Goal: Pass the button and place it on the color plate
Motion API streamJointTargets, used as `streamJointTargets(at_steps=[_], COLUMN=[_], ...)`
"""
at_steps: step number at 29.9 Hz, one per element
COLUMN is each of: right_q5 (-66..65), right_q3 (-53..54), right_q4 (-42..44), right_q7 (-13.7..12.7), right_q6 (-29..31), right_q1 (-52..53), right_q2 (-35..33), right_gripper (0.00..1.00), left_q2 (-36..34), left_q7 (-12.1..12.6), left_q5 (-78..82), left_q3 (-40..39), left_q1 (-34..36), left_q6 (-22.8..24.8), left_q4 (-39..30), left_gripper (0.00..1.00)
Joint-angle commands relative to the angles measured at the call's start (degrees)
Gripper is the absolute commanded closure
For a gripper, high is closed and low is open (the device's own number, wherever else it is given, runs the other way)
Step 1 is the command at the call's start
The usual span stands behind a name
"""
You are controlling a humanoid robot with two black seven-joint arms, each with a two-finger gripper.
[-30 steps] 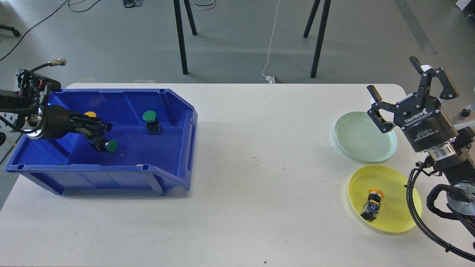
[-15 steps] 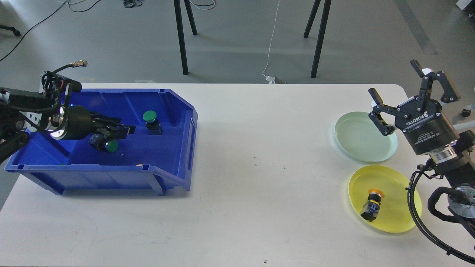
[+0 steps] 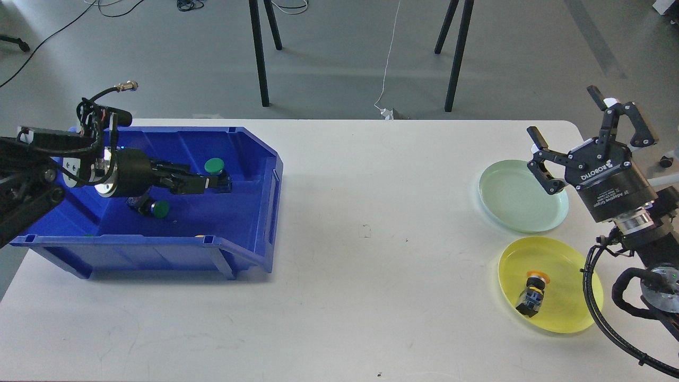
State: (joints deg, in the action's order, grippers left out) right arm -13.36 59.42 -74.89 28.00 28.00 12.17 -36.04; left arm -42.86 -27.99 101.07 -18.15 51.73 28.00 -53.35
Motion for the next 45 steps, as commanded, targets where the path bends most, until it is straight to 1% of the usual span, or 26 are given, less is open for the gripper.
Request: streamJointTargets(at_steps=[1, 7, 12, 18, 33, 39, 45], right_q5=[0.0, 0.1, 0.1, 0.1, 0.1, 0.1, 0.1], right_q3=[0.0, 0.0, 0.0, 0.0, 0.1, 0.1, 0.1], right_q4=[-0.1, -0.1, -0.1, -0.2, -0.1, -0.1, -0.1], right_q7=[0.0, 0.0, 0.0, 0.0, 0.0, 0.0, 0.0], right_q6=[0.0, 0.0, 0.0, 0.0, 0.0, 0.0, 0.0], right_q1=[0.0, 0.0, 0.0, 0.0, -0.4, -0.7, -0.8], right_q2=[0.0, -0.5, -0.5, -0.5, -0.5, -0.5, -0.6], right_gripper=[0.02, 0.02, 0.02, 0.02, 0.02, 0.02, 0.02], left_q2=[2.1, 5.0, 6.2, 9.0, 10.0, 10.7, 11.3], left_q7=[0.0, 0.0, 0.0, 0.0, 0.0, 0.0, 0.0], left_q5=[-0.1, 0.0, 0.0, -0.1, -0.3, -0.2, 0.1], left_q3=[0.2, 0.2, 0.1, 0.1, 0.0, 0.3, 0.3], left_q1=[0.0, 0.1, 0.2, 1.0, 1.7, 1.7, 1.7], left_q6=[0.0, 0.0, 0.0, 0.0, 0.0, 0.0, 0.0], left_q4=[1.5, 6.0, 7.9, 11.8, 11.9, 12.8, 15.2], left_gripper=[0.11, 0.1, 0.09, 0.08, 0.07, 0.07, 0.06])
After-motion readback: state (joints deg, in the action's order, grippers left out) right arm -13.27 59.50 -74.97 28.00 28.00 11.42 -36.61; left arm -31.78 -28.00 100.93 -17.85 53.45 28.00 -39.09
